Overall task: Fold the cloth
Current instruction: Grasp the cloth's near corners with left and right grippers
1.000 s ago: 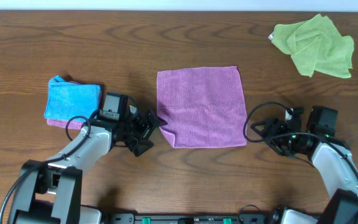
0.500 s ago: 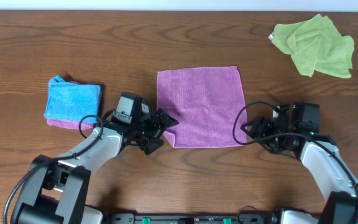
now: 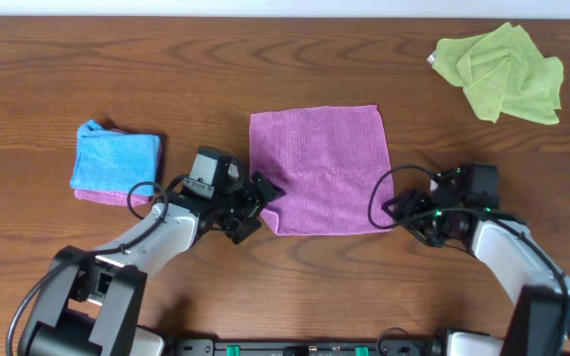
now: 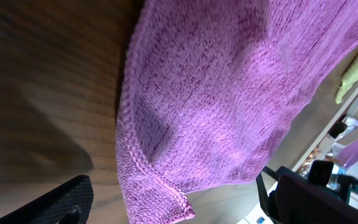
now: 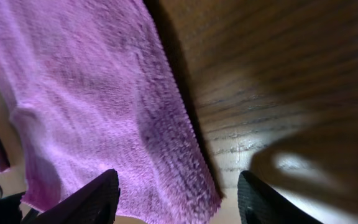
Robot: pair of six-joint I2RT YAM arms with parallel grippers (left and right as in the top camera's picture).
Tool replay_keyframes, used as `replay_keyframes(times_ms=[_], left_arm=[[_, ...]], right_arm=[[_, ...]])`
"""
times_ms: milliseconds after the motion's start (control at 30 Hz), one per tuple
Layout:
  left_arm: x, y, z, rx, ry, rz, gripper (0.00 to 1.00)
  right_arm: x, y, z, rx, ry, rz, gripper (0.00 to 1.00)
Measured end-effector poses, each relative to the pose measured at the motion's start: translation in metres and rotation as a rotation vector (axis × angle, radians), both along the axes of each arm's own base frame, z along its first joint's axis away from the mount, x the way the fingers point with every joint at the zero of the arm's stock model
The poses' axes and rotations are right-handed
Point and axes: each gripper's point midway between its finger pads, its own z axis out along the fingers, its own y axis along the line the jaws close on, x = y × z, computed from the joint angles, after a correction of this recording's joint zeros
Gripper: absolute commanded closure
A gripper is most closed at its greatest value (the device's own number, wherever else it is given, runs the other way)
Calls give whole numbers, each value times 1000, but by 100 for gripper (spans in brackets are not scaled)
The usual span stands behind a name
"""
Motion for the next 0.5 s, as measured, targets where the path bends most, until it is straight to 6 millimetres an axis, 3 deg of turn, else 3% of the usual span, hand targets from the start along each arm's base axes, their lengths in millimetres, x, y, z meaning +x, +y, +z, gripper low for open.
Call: replay_keyframes(times_ms=[100, 233, 500], left_arm=[[-2, -3, -1, 14, -6, -10, 0], [-2, -4, -4, 37, -17, -10, 23], [7, -9, -16, 37, -22, 14, 43]], right_arm=[[5, 5, -3, 14, -7, 4, 39], [9, 17, -2, 29, -20, 24, 40], [9, 23, -3, 36, -15, 29, 44]])
